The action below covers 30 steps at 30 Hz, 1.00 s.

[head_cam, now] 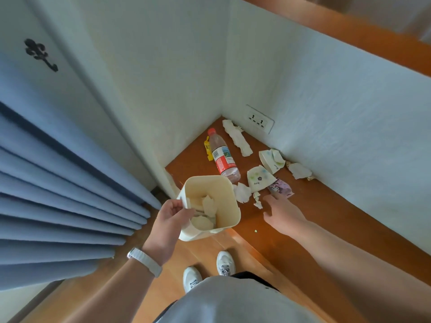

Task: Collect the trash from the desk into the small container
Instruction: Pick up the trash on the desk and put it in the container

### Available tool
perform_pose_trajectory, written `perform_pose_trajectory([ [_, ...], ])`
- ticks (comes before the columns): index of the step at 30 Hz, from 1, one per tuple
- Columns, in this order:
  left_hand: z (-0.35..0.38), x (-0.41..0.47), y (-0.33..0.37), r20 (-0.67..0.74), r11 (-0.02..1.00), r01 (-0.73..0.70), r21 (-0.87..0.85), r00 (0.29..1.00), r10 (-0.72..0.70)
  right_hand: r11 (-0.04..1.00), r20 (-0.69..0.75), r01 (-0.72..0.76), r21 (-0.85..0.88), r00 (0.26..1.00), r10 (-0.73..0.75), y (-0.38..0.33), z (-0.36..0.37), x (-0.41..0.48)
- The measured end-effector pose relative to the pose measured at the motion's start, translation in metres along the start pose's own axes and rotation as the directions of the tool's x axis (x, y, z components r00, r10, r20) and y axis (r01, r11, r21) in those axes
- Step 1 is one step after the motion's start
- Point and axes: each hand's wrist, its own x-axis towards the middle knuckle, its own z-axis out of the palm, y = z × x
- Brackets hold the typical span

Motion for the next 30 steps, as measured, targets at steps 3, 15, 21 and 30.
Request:
perform_pose_trajectory([
  [3,0.005,0.001,-0.001,-0.033,1.0,0.012,0.012,0.999,-0.012,0.999,-0.01,0.044,-0.006,0.999,-0.044,0.001,0.013,0.017],
  [15,0.036,0.002,-0.003,-0.093,1.0,0.014,0.018,0.996,-0.012,0.99,0.017,0.139,0.008,0.99,-0.139,0.014,0.039,0.036],
  [21,0.047,0.009,0.004,-0.117,1.0,0.01,0.005,0.993,-0.009,0.948,-0.185,0.253,0.194,0.958,-0.218,0.006,-0.003,0.025],
  [30,0.057,0.007,0.009,-0.122,0.999,0.027,0.038,0.992,-0.022,0.762,-0.401,0.558,0.33,0.813,-0.422,-0.052,-0.06,0.019],
])
